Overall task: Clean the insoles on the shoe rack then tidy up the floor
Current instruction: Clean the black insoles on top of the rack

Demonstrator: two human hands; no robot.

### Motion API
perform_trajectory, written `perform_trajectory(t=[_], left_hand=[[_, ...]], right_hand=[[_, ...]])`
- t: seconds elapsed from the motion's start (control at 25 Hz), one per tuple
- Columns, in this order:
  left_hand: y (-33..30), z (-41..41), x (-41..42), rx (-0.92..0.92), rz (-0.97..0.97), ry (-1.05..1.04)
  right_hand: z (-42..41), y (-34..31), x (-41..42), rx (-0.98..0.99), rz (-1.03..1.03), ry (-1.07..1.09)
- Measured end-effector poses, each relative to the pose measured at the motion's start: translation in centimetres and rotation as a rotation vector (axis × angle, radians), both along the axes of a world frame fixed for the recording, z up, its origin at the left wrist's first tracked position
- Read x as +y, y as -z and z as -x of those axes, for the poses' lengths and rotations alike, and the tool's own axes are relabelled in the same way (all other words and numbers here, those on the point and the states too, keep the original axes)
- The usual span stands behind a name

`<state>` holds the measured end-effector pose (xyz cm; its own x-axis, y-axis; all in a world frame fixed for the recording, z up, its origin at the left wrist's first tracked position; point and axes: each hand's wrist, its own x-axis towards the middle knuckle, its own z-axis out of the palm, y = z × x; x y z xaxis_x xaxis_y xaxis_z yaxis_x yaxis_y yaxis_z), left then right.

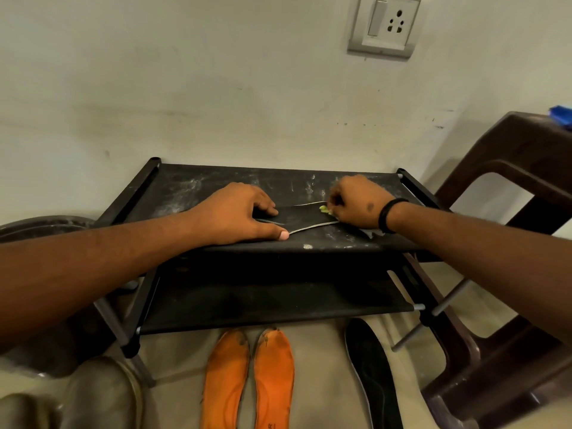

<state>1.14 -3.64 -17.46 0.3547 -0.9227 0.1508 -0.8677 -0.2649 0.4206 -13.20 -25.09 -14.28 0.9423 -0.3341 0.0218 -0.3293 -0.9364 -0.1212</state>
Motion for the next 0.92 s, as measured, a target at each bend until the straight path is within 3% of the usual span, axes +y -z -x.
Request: perform_trajectory(t=[0.12, 0.32, 0.68, 0.92], left_hand=[[0.0, 0.0, 0.0, 0.006, 0.004, -0.003], [-0.1, 0.0, 0.0, -0.009, -0.009, 0.006], [0.1, -0.1, -0.2, 0.008, 0.001, -0.010], [0.0, 0.0, -0.2, 0.007, -0.002, -0.014]], right_hand=[[-0.1, 0.2, 0.4, -0.016, -0.002, 0.044], [0.1, 0.2, 5.2, 0.018, -0.196, -0.152], [-1.6, 0.3, 0.4, -0.031, 0.046, 0.173], [-3.2, 1.0, 2.3, -0.083, -0.117, 0.110]])
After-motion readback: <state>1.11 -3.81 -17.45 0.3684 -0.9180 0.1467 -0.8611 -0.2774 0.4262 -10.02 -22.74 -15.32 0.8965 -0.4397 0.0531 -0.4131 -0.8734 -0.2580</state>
